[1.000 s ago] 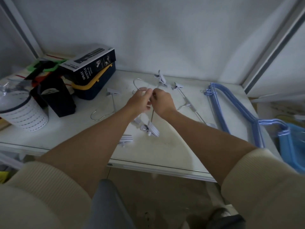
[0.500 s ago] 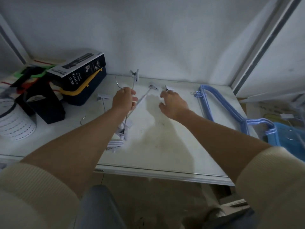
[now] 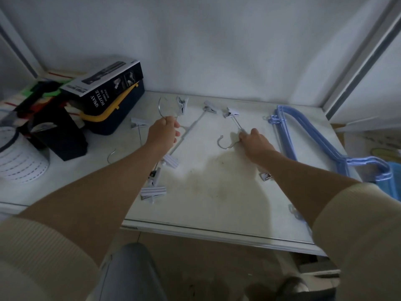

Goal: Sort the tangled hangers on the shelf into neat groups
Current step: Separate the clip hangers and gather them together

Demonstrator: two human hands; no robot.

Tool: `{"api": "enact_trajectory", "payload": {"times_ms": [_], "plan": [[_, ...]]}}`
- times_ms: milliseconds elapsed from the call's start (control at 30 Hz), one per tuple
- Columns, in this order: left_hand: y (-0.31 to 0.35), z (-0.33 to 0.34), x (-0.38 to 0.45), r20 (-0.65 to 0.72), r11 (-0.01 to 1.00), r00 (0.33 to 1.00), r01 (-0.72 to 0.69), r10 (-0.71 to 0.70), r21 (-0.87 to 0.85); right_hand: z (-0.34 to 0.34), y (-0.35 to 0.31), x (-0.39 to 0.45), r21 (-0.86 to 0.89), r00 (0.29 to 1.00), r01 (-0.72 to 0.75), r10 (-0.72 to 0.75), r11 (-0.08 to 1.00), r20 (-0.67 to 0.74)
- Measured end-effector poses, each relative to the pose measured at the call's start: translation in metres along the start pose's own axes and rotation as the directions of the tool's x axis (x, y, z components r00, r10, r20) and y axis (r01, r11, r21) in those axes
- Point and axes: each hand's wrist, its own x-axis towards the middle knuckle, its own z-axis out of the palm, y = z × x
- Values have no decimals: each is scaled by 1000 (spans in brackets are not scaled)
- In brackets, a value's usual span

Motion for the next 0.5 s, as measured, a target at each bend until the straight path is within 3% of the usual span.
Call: {"api": "enact_trajectory", "payload": {"times_ms": [133, 300, 433, 500], "plan": [[4, 2, 0, -13, 1000, 1000, 4, -4, -28, -5, -6, -4, 88, 993, 8, 2, 996, -121], [14, 5, -9, -36, 990, 999, 24, -29, -136, -30, -21, -8, 359, 950, -58, 162, 932, -266], [25, 6, -20, 10, 960, 996, 90, -90, -267, -54, -59, -14, 580, 932, -33, 235, 814, -277], [33, 5, -26, 50, 935, 992, 128, -118, -330, -60, -90, -19, 714, 945, 10, 227, 700, -236]]}}
